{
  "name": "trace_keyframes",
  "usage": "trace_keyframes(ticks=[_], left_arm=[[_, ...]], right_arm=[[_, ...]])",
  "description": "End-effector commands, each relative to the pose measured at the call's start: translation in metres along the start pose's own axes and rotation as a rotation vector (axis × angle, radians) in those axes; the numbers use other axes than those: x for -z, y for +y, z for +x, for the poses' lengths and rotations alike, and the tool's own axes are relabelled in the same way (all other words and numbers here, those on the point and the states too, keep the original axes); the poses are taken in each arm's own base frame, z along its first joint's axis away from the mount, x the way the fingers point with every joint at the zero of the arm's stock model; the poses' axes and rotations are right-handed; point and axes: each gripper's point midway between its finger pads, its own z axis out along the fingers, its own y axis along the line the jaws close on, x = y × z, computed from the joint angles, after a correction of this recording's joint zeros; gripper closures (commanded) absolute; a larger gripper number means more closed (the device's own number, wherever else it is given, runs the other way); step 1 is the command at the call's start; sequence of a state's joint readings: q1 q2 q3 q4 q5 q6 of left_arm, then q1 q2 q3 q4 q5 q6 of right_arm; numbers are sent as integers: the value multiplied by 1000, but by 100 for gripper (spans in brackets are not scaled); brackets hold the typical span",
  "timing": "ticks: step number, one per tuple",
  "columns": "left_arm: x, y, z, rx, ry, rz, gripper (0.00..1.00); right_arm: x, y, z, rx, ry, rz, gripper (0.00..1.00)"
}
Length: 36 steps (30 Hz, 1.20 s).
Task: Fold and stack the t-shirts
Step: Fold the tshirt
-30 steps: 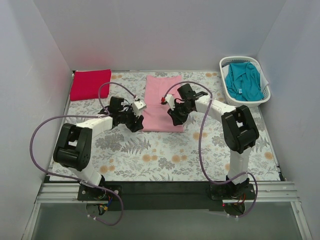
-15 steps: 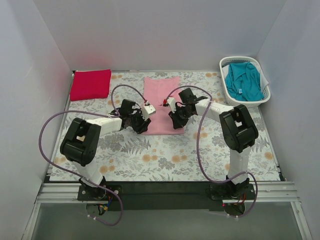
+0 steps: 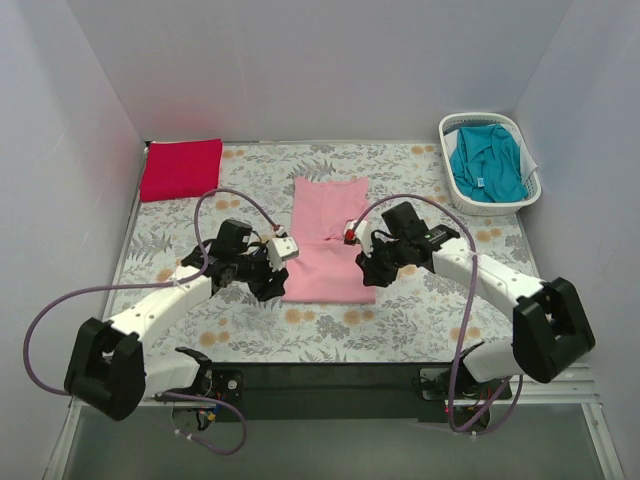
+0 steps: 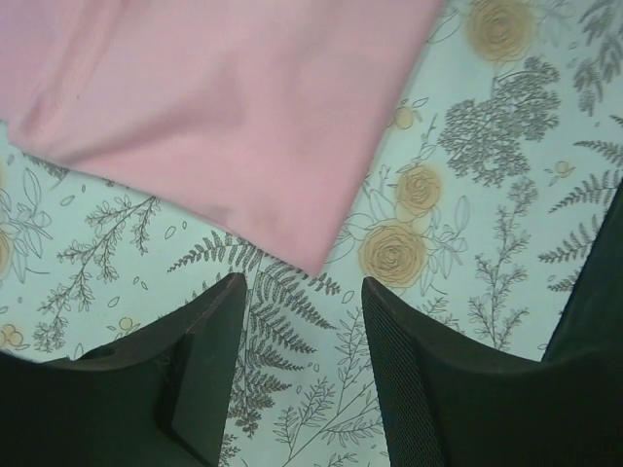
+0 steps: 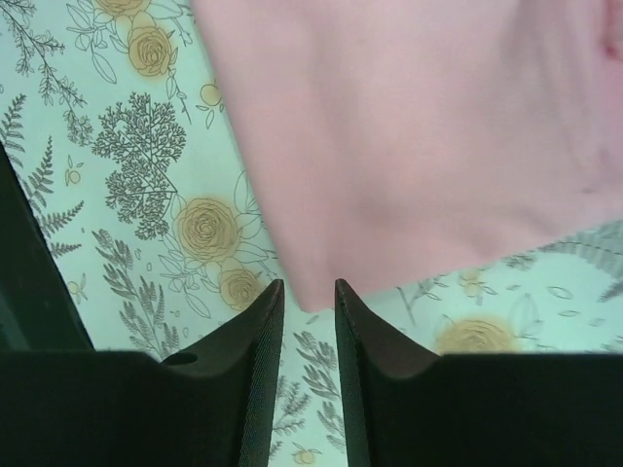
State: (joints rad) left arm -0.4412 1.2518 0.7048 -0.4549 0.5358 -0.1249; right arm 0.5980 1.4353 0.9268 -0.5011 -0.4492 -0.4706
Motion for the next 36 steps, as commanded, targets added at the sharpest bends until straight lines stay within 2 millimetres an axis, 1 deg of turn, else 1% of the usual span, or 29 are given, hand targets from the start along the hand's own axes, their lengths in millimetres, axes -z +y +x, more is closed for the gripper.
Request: trace_keyframes(ticks=[1,2,4,5,6,7,8,9,10,12,15,18,23,25,26,28,29,30,32,33,34,36], left_arm=[[16,-30,-2,-56,-37,71,50],[14,-31,4,-72,-35,70,50],[11,-27,0,-142,-70,51,50],[8,-29,5,-158,-74,58,50],[6,-28,5,-209,-83,59,50],[4,-27,2,-244,-104,53,50],[1,-24,4,-272,-99,43,50],[-4,-27,12,-293,-84,48,50],[-7,-22,10,-336,-89,32,50],[-13,-19,16,-348,-66,27,50],[-18,-18,17,-372,-65,34,50],[-22,-20,19,-381,-60,44,50],[-26,-18,18,-396,-67,39,50],[-31,-15,20,-401,-58,38,50],[-33,-15,22,-403,-51,40,50],[-36,-13,24,-406,-42,41,51],[-39,-14,30,-402,-23,50,52],[-40,-13,33,-411,-14,53,53],[-42,-13,41,-415,7,59,55],[-43,-14,44,-415,14,62,55],[-44,-15,47,-416,20,66,58],[-44,-16,48,-405,21,73,63]], right_arm=[[13,3,8,131,22,48,65],[10,6,20,141,54,46,65],[3,8,30,199,96,69,65],[-3,7,38,236,109,84,66],[-5,6,40,265,123,101,66],[-10,5,46,303,162,127,66],[-12,2,44,327,163,146,66],[-15,1,48,336,178,153,67],[-17,-1,49,347,193,167,67],[-18,-5,46,362,186,184,67],[-20,-8,45,378,189,200,67],[-20,-4,44,386,180,191,69],[-16,11,33,418,146,155,68],[-20,17,31,416,139,128,66],[-23,17,27,423,129,131,66],[-30,15,34,429,148,128,65],[-34,13,33,435,145,131,65],[-39,12,45,438,173,123,66],[-45,10,49,446,179,124,67],[-47,10,54,443,189,122,67],[-50,9,58,438,203,119,70],[-52,10,61,432,208,111,73]])
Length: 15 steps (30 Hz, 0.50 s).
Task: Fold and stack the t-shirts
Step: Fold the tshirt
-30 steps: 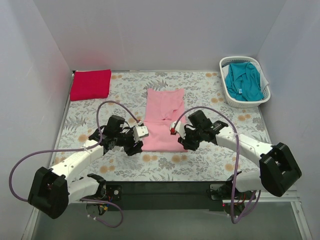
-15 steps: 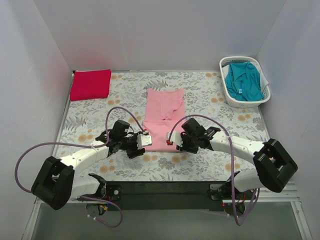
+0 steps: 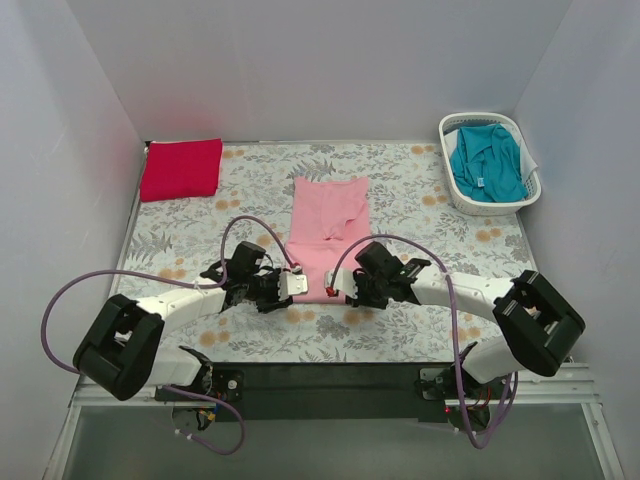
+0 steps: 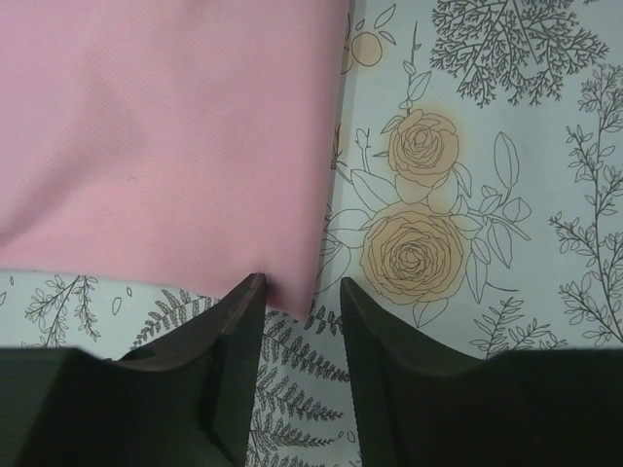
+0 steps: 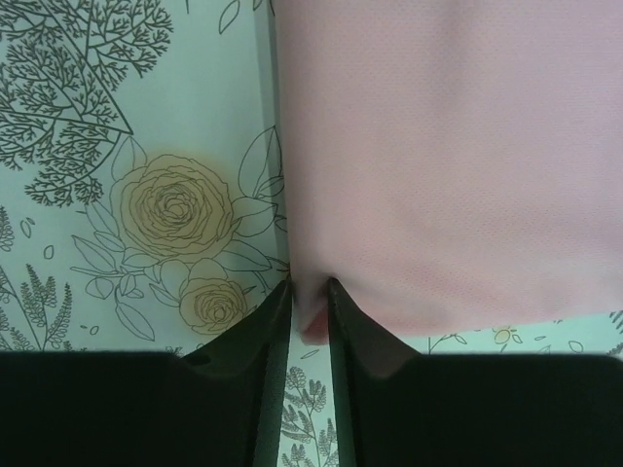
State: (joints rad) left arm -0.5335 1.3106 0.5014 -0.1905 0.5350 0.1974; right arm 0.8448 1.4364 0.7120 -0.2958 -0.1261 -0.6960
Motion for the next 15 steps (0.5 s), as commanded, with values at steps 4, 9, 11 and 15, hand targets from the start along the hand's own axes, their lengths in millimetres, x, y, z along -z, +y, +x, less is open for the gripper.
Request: trace_keyframes(ticks=[4,9,11,15], left_arm=[[-2,-10,10,-3,26,24,77],[6,-7,-5,30,1,23,98],[14,1,-20,30,-21,2,100],[29,9,-46,24,-60,-5,100]], right_arm=[[-9,12,14,21,27,-22,83],[0,8,15,26,54,-6,99],[12,2,3,35,31,5,99],[40,-11,-27,70,-37,30,99]])
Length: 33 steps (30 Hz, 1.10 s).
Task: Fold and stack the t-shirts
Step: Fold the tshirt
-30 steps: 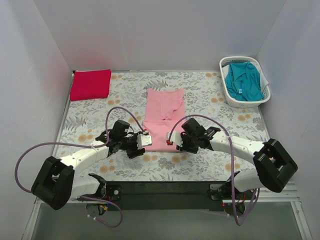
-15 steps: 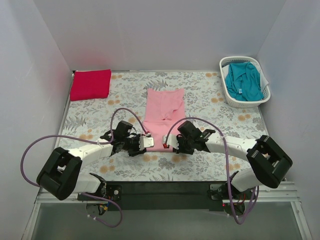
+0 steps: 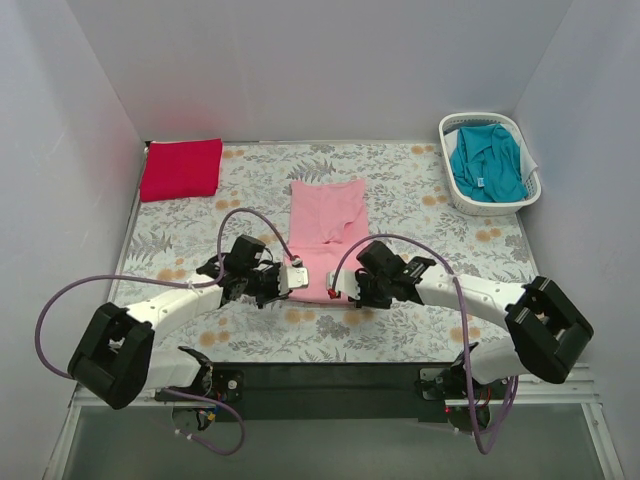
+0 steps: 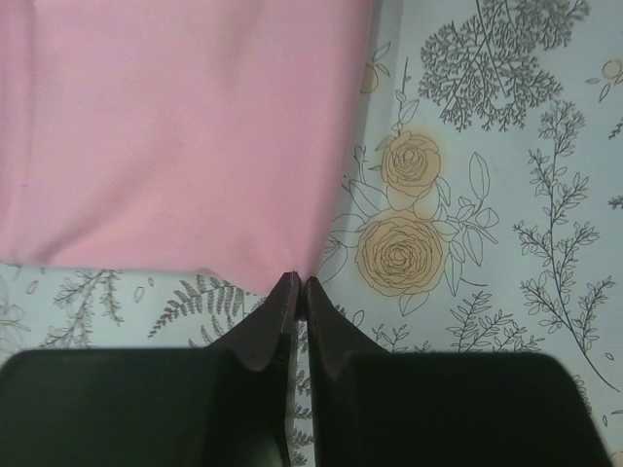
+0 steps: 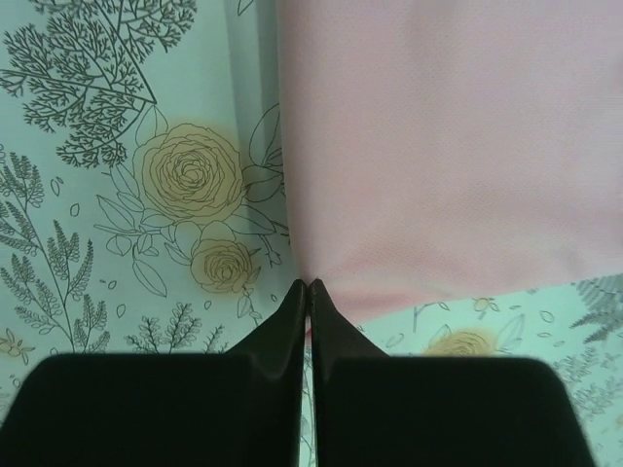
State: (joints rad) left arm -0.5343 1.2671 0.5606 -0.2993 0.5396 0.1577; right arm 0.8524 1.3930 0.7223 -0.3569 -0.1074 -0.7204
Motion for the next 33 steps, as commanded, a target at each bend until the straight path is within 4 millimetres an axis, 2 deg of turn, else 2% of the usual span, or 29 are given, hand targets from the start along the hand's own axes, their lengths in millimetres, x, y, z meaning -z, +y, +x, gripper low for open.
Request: trace_keyframes(ticks=[1,2,5,8,9,11,12,15,17,20,21,22,23,24,25,26,27,28,29,30,31,32,33], left_arm=[[19,4,-33,-9,-53,1,100],[25,5,-44,-20,-78,1,100],[34,-7,-49,-8,-90,45,100],[42,-23,-48,0,-87,86,100],[48,-29,-54,-12,-111,100,100],[57,-46,-54,12,-110,155,100],[64,-55,-62,12,-145,189,100],[80,-75,-73,43,-173,256,100],[88,-74,-83,90,-178,254,100],[91,-45,-102,100,-192,192,100],[90,-35,-104,109,-196,178,100],[80,-20,-103,137,-190,181,100],[87,7,-108,152,-216,133,100],[86,22,-108,159,-226,123,100],[74,40,-101,199,-220,134,100],[78,64,-101,206,-230,90,100],[74,82,-100,203,-239,63,100],[70,95,-96,212,-242,47,100],[59,110,-81,258,-225,39,100],[56,123,-78,259,-227,21,100],[51,135,-74,251,-230,1,100],[44,142,-64,270,-214,-3,100],[31,153,-49,286,-186,-18,100]], right_arm=[[34,-8,-25,34,-35,-4,99],[39,-7,-28,37,-40,-14,99],[48,2,-33,53,-71,-52,99],[54,20,-27,59,-80,-109,99],[59,32,-27,54,-88,-147,99],[65,46,-28,46,-100,-193,99],[72,58,-29,38,-116,-239,99],[89,69,-40,20,-157,-301,99],[100,56,-55,37,-190,-261,99],[110,26,-72,69,-224,-203,99],[105,13,-70,46,-209,-205,99],[104,4,-71,40,-209,-200,99],[108,-14,-79,72,-227,-173,99],[98,-28,-72,43,-203,-182,99],[94,-38,-70,47,-197,-177,99],[91,-50,-71,65,-196,-168,99],[82,-70,-68,35,-184,-166,99],[77,-82,-68,26,-183,-164,99],[71,-91,-66,12,-177,-168,99],[59,-110,-62,-5,-167,-171,99],[51,-117,-59,-7,-159,-177,99],[42,-124,-56,-7,-152,-182,99],[26,-136,-50,-28,-135,-194,99]])
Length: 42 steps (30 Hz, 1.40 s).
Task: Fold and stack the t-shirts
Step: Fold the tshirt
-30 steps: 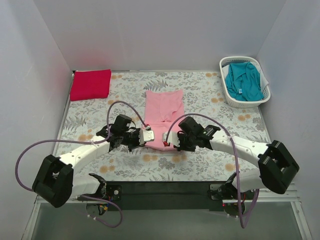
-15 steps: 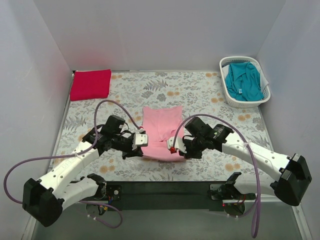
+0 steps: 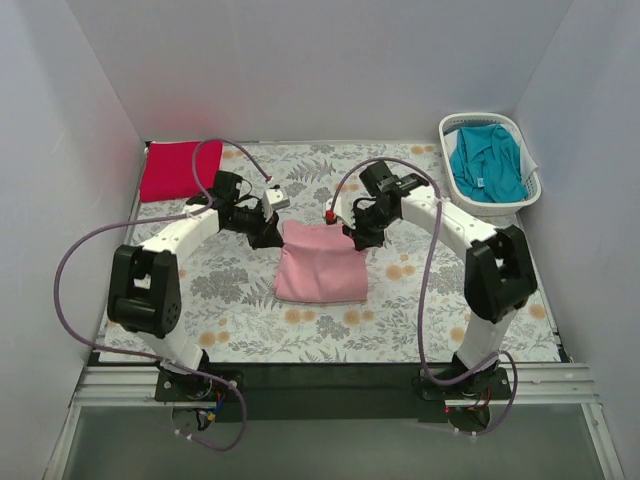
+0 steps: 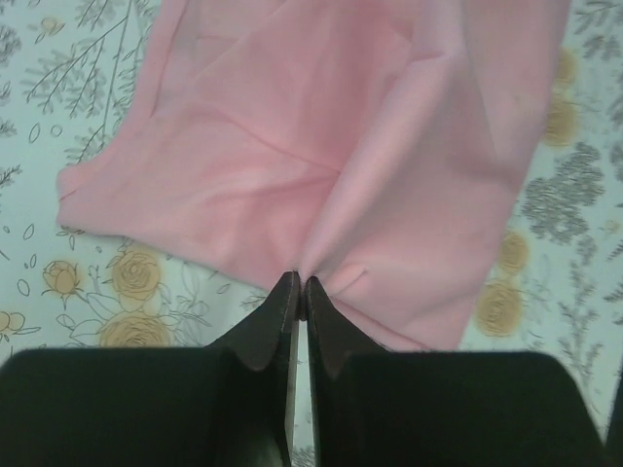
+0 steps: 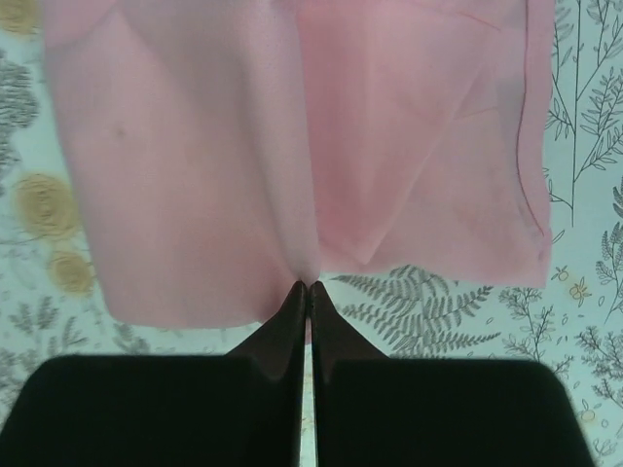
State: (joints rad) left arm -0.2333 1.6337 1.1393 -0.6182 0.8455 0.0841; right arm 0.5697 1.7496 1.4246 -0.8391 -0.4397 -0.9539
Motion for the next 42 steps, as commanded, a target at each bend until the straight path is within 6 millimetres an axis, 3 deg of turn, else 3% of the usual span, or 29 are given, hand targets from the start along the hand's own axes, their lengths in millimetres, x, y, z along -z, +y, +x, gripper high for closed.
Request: trace_keyframes(ticks=[1,4,6,9,10,11,13,14,15,17,18,20,21,22,24,25,27,29,32,36,42], left_arm=[[-13,39,-3,-29,-25,-68,100],[-29,56,17,14,9,-95,100],[-34,55,26,42,24,-85,100],[-35,43,42,76,46,-71,100],[-33,31,49,85,54,-59,100],[-31,24,52,85,59,-51,100],[-25,4,55,56,75,-39,100],[-25,-12,69,75,96,-15,100],[-22,-25,74,79,106,-2,100],[-16,-54,81,72,104,27,100],[-14,-66,85,77,113,44,100],[-8,-84,79,53,79,57,100],[-7,-99,88,72,94,86,100],[-7,-110,88,62,97,105,100],[-2,-122,84,37,83,105,87],[0,-123,80,28,71,101,71],[5,-121,67,-15,39,76,63],[7,-117,48,-62,10,64,57],[-1,-120,27,-119,-8,91,57],[-25,-121,8,-187,-26,110,57],[-59,-133,16,-257,25,144,58]], right_arm=[[-21,-30,9,11,7,-33,99],[-47,-41,28,-46,30,-60,99],[-61,-44,35,-64,35,-66,99],[-67,-38,38,-105,32,-78,99],[-68,-34,39,-125,31,-86,99],[-71,-22,45,-148,41,-112,99],[-67,-1,37,-152,14,-135,99],[-72,24,49,-196,37,-181,99],[-66,36,36,-169,9,-173,99],[-65,61,35,-185,1,-200,99],[-62,83,31,-214,-12,-227,99],[-53,102,21,-247,-45,-254,99],[-51,114,19,-304,-60,-289,98],[-49,116,17,-323,-65,-293,89],[-40,113,11,-360,-88,-274,64],[-35,107,6,-369,-110,-258,59],[-26,94,-2,-421,-157,-250,54],[-17,81,-18,-479,-204,-248,55],[-16,69,-41,-559,-273,-309,63],[-35,65,-54,-690,-320,-430,76],[-62,55,-48,-767,-294,-476,78]])
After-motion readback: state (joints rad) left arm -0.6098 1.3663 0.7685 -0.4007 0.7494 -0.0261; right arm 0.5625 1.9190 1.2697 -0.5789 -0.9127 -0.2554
